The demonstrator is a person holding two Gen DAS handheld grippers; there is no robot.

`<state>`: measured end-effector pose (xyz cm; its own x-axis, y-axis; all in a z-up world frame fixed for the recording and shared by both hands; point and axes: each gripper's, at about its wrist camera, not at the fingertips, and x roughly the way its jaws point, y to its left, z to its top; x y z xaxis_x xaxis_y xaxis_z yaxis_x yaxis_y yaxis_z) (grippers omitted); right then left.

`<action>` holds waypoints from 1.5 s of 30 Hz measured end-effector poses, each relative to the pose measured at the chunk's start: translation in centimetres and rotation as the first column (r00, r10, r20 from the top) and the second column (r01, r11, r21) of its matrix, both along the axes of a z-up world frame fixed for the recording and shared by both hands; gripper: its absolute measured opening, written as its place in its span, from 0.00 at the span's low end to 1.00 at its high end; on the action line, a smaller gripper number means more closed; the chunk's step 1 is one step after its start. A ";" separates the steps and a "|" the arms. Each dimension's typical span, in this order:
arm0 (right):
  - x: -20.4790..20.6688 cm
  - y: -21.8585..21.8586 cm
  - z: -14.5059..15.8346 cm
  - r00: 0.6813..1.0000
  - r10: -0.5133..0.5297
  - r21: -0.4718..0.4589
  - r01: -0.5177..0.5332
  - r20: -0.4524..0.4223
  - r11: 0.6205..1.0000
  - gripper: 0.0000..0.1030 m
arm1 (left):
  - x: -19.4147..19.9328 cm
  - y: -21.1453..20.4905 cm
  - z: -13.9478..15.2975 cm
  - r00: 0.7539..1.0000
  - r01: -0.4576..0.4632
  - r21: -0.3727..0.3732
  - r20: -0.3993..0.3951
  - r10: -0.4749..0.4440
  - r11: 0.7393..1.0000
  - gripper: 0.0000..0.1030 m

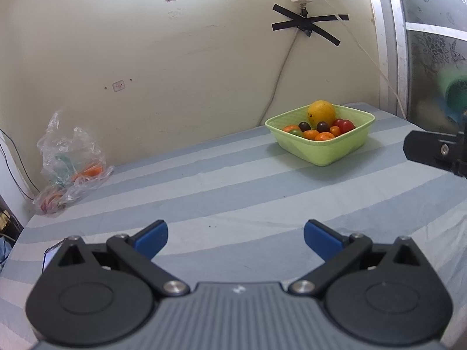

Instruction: Organize fruits

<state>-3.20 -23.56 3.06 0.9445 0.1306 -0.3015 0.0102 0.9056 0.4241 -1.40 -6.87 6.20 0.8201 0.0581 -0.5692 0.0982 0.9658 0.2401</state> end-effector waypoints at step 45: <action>0.6 -0.2 -0.5 1.000 0.004 0.007 -0.004 -0.024 1.000 1.00 | 0.3 -0.5 -1.5 0.997 0.023 0.003 -0.070 -0.022 1.000 1.00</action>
<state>-2.60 -23.75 2.52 0.9365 0.1363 -0.3230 0.0169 0.9028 0.4298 -1.07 -7.35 4.69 0.7795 0.0423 -0.6250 0.1364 0.9623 0.2353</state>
